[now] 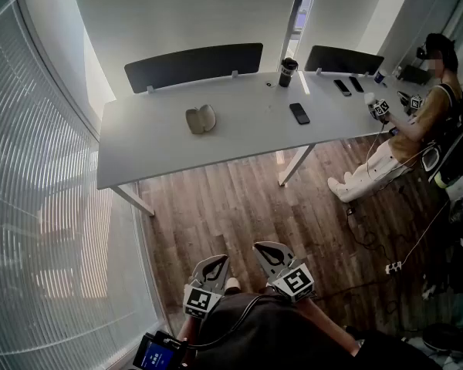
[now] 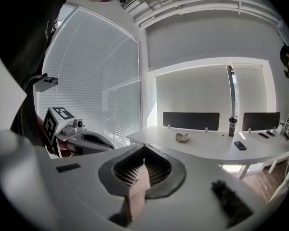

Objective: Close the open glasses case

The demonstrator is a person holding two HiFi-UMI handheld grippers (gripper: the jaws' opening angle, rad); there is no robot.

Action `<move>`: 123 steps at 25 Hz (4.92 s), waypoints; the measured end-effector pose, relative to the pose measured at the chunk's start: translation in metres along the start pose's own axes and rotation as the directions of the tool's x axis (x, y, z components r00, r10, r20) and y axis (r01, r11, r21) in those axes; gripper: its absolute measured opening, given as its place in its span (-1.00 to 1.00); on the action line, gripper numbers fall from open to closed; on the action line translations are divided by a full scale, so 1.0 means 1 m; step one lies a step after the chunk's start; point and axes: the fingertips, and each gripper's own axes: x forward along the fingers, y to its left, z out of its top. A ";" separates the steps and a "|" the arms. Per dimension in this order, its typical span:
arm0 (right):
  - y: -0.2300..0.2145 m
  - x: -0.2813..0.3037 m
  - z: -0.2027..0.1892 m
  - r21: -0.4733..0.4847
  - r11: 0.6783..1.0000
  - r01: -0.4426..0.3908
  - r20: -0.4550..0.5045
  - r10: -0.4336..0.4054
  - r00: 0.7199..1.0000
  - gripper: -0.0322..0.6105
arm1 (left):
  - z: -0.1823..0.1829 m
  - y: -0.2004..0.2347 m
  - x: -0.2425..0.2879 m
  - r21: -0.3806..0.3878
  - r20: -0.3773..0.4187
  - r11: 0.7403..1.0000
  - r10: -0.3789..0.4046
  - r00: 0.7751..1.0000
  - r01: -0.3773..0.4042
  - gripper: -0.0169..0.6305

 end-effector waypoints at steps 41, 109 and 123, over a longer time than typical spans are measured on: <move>-0.232 0.090 0.008 0.129 0.991 -0.030 0.026 0.027 0.999 -0.89 | 0.033 0.099 0.191 -0.006 -0.138 0.997 0.077 0.987 -0.079 -0.92; -0.307 0.295 0.036 0.062 0.976 -0.208 -0.079 0.213 0.974 -0.89 | 0.048 0.309 0.259 -0.117 -0.108 0.957 0.254 0.961 -0.266 -0.93; -0.316 0.363 0.060 0.050 0.976 -0.212 -0.142 0.217 0.966 -0.89 | 0.054 0.394 0.267 -0.118 -0.113 0.953 0.266 0.957 -0.278 -0.92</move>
